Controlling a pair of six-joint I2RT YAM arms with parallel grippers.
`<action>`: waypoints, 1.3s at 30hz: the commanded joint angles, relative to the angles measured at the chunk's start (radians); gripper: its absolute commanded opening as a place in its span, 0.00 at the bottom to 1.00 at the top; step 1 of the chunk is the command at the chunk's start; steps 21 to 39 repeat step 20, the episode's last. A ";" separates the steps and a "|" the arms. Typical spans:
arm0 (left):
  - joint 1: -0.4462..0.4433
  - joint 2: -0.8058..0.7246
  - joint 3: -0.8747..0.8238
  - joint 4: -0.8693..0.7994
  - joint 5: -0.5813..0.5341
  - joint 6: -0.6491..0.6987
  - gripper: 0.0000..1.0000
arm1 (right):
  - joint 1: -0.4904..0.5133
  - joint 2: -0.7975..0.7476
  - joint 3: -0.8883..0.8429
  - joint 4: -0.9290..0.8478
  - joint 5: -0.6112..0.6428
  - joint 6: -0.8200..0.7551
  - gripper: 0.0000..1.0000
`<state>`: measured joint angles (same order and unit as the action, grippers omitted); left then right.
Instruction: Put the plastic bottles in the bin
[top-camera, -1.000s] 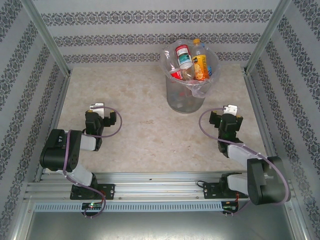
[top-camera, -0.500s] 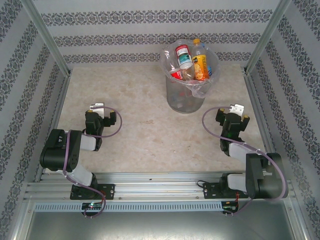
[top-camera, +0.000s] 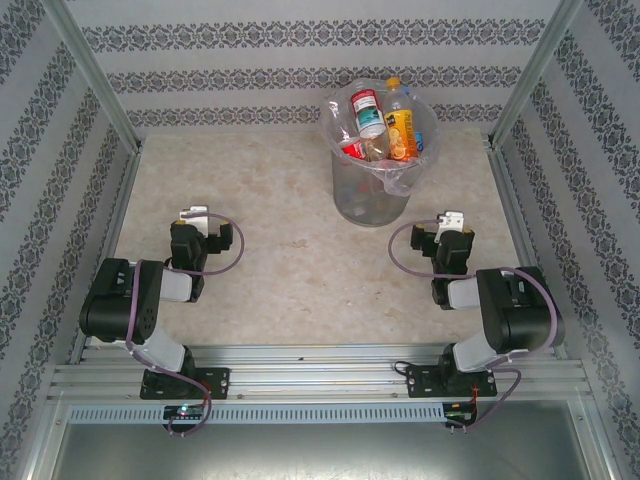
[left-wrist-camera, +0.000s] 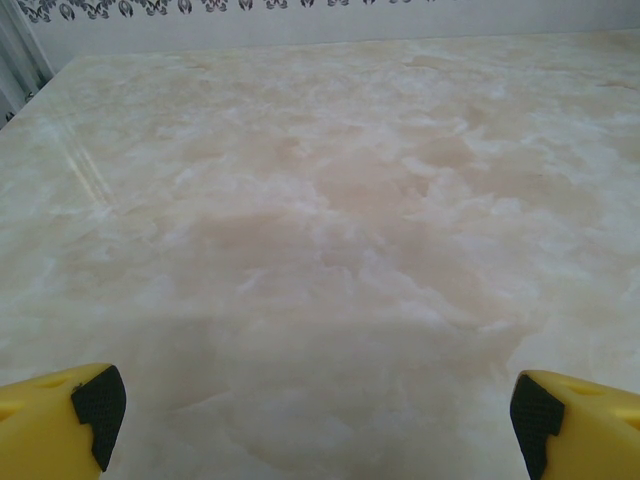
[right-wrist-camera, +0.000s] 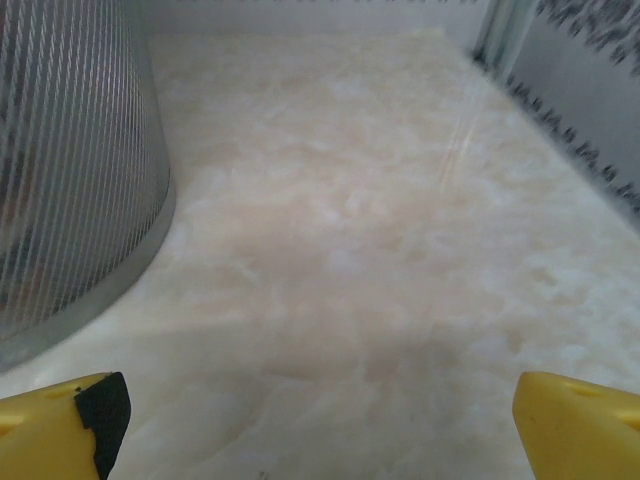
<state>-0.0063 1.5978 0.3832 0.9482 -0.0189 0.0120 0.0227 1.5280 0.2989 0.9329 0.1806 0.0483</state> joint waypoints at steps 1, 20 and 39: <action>-0.006 -0.013 -0.003 -0.001 -0.011 -0.006 1.00 | -0.026 -0.025 0.084 -0.050 -0.140 0.003 0.98; -0.003 -0.013 0.003 -0.013 -0.015 -0.012 1.00 | -0.023 -0.017 0.088 -0.042 -0.196 -0.016 0.98; -0.003 -0.013 0.003 -0.013 -0.015 -0.012 1.00 | -0.023 -0.017 0.088 -0.042 -0.196 -0.016 0.98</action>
